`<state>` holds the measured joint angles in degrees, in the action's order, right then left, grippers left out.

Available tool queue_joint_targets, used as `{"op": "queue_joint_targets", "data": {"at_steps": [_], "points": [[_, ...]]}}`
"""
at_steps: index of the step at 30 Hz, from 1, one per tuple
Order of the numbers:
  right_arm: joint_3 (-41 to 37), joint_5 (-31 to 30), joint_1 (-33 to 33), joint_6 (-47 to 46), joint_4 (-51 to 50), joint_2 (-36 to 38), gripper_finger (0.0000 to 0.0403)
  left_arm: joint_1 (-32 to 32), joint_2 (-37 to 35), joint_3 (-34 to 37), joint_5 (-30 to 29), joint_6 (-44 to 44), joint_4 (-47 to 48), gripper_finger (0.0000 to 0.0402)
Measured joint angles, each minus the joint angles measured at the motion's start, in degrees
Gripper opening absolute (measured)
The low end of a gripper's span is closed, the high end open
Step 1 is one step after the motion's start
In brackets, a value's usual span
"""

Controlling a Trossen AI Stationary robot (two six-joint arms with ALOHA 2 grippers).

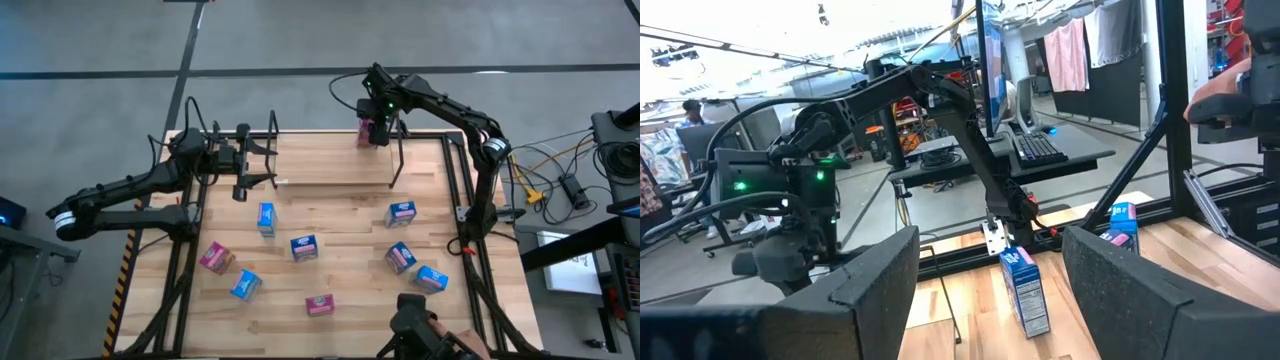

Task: Stack cereal on shelf
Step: Put the top purple cereal box on the shelf Adjust the purple cereal box on the shelf

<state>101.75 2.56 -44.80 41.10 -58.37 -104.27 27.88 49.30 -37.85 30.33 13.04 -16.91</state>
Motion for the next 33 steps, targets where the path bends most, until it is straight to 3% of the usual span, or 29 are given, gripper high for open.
{"op": "queue_joint_targets", "data": {"at_steps": [17,27,33], "points": [[0.3,-0.7,0.0,-2.1,0.0,0.0,0.0165,0.0,0.0,0.0,0.0,0.0,0.0,0.0231],[0.3,-1.1,0.0,-2.5,0.0,0.0,0.0203,0.0,0.0,0.0,0.1,0.0,0.0,0.0231],[0.3,-1.1,0.0,-2.8,0.0,0.0,0.0205,0.0,0.0,0.0,0.1,0.0,0.0,0.0231]]}}
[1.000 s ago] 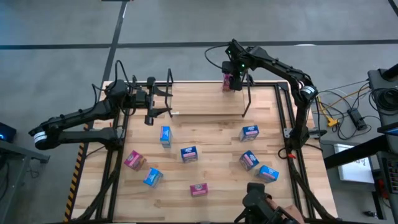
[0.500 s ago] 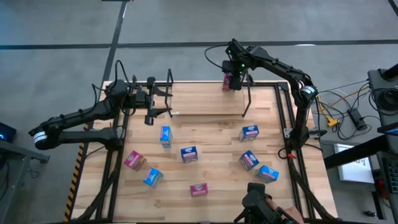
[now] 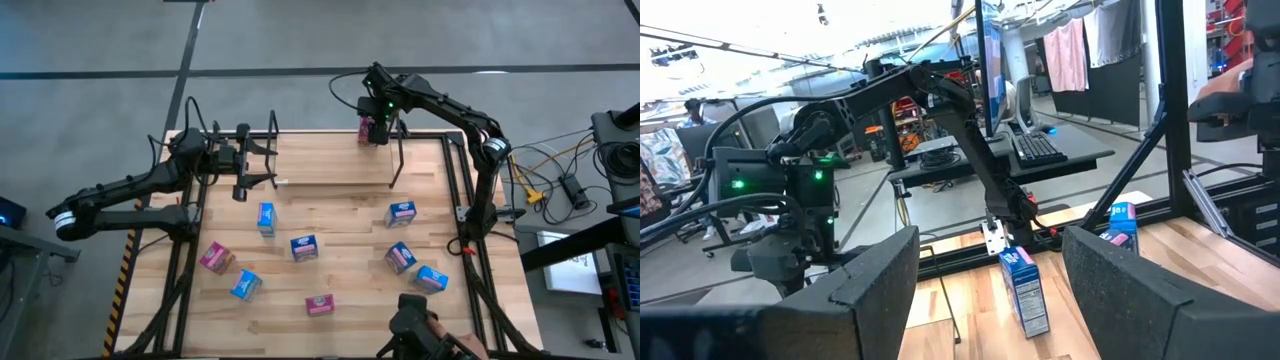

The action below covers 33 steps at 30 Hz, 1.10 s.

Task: Stack cereal on shelf
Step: Put the top purple cereal box on the shelf Adjust the purple cereal box on the shelf

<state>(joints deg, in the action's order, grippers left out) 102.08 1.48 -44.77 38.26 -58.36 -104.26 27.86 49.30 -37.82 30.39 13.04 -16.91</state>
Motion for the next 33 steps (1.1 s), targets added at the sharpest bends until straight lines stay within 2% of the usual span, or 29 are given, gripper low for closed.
{"op": "queue_joint_targets", "data": {"at_steps": [6,11,20,23,27,33], "points": [[0.3,0.0,0.1,-0.8,-0.3,0.7,0.0206,0.0,0.0,0.0,0.0,0.0,0.0,0.0231],[3.8,0.0,0.9,-1.6,-2.3,1.0,0.0206,0.0,0.0,0.0,0.0,0.0,0.0,0.0231],[9.7,0.0,4.5,-9.2,-7.3,1.1,0.0198,0.0,0.0,0.0,0.2,0.0,0.2,0.0231],[8.7,0.0,5.4,-11.9,-9.7,1.1,0.0171,0.0,-0.1,0.0,0.3,0.0,0.4,0.0231],[5.3,-1.1,5.7,-13.8,-11.7,1.1,0.0116,0.0,-0.3,0.0,0.3,0.0,0.4,0.0231],[0.1,-14.2,5.4,-14.2,-10.2,1.1,0.0027,0.0,-0.3,0.0,0.3,0.0,0.4,0.0231]]}}
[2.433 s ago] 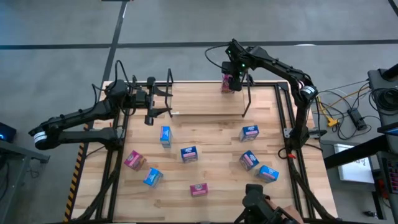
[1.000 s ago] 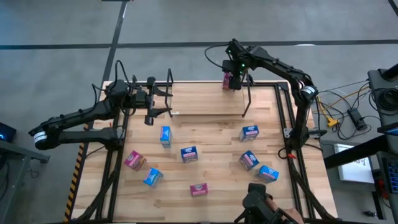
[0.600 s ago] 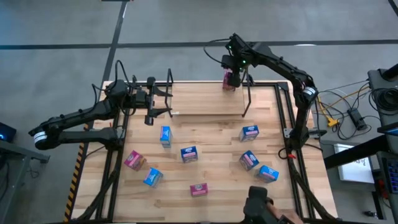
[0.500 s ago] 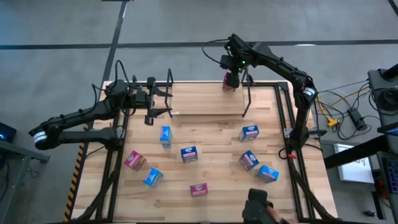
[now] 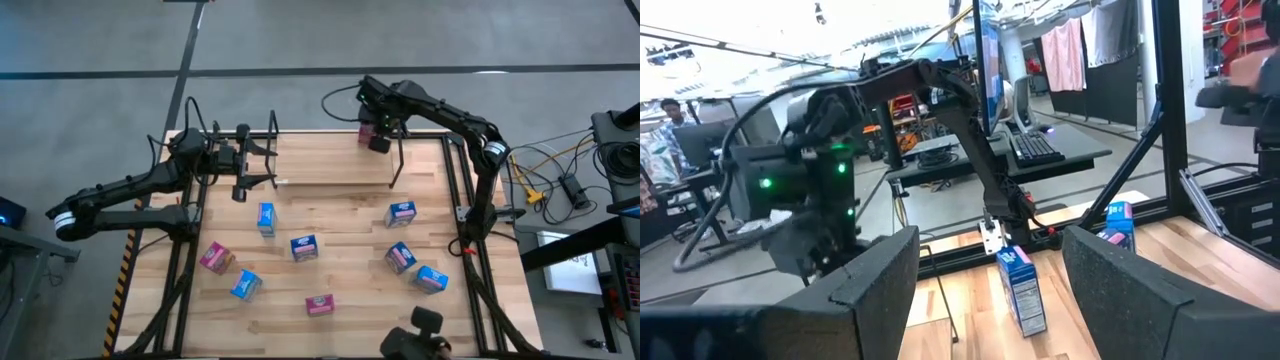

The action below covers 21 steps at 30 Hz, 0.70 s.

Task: Stack cereal on shelf
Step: Put the top purple cereal box on the shelf Adjust the purple cereal box on the shelf

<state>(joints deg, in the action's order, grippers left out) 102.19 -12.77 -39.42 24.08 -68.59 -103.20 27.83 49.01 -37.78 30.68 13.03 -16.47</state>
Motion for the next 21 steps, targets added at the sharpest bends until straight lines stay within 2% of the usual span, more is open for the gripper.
{"op": "queue_joint_targets", "data": {"at_steps": [2,10,19,21], "points": [[-0.8,-1.7,-0.2,0.4,0.9,0.0,0.0014,0.0,0.0,0.0,0.0,0.0,0.0,0.0231],[-0.7,-2.3,-0.3,0.9,2.9,0.0,0.0013,0.0,0.0,0.0,0.0,0.0,0.0,0.0231],[-0.7,-1.6,-0.2,0.8,2.3,0.0,0.0013,0.0,0.0,0.0,0.0,0.0,0.0,0.0231],[-0.7,0.1,-0.2,0.2,2.0,0.0,0.0013,0.0,0.0,0.0,0.0,0.0,0.0,0.0231]]}}
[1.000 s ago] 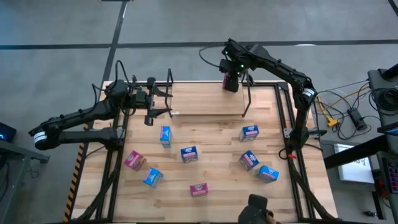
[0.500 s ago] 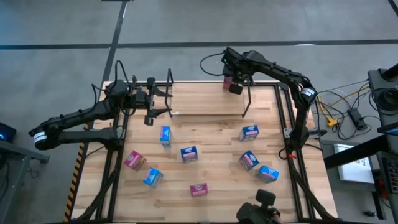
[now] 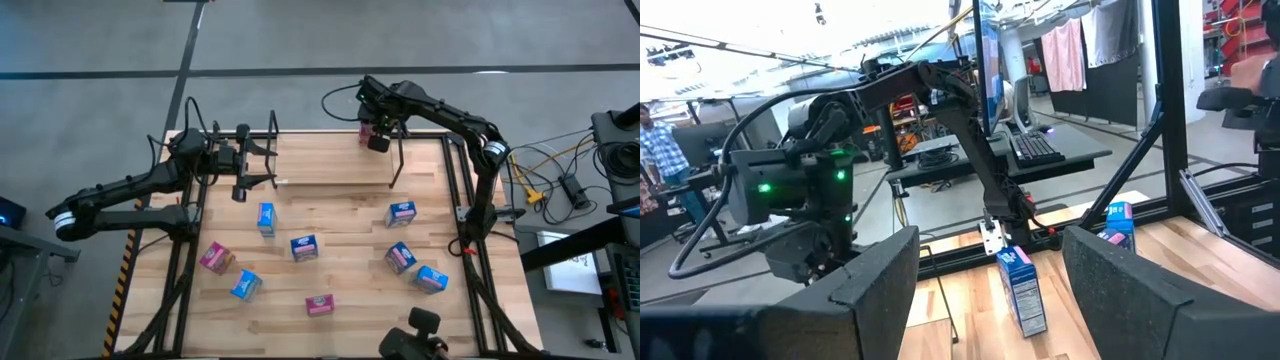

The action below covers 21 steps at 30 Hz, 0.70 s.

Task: Stack cereal on shelf
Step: Put the top purple cereal box on the shelf Adjust the purple cereal box on the shelf, then put the top blue cereal box on the shelf

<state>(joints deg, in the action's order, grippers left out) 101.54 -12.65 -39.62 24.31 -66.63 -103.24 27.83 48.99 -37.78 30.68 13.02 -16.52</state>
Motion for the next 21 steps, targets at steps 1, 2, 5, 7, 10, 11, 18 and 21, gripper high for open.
{"op": "queue_joint_targets", "data": {"at_steps": [1,2,5,7,10,11,18,21], "points": [[0.0,1.1,0.0,-0.4,-0.3,0.0,0.0013,0.0,0.0,0.0,0.0,0.0,0.0,0.0231],[0.0,2.1,0.1,-0.6,-0.6,0.0,0.0013,0.0,0.0,0.0,0.0,0.0,0.0,0.0231],[0.0,2.6,0.7,-0.9,-0.6,0.1,0.0013,0.0,0.0,0.0,0.0,0.0,0.0,0.0231],[0.0,2.6,1.3,-0.7,-0.4,0.5,0.0013,0.0,0.0,0.0,0.0,0.0,0.0,0.0231],[0.0,2.6,1.6,-0.6,0.1,1.5,0.0013,0.0,0.0,0.0,0.0,0.0,0.0,0.0231],[0.0,2.6,1.6,-0.8,0.1,1.9,0.0013,0.0,0.0,0.0,0.0,0.0,0.0,0.0231],[-1.0,15.3,2.1,-2.6,3.1,7.3,0.0010,0.0,0.4,0.0,0.0,0.0,-0.1,0.0231],[-4.6,18.5,4.1,-2.7,8.6,10.9,0.0009,0.0,0.8,0.0,0.0,-0.8,-0.3,0.0231]]}}
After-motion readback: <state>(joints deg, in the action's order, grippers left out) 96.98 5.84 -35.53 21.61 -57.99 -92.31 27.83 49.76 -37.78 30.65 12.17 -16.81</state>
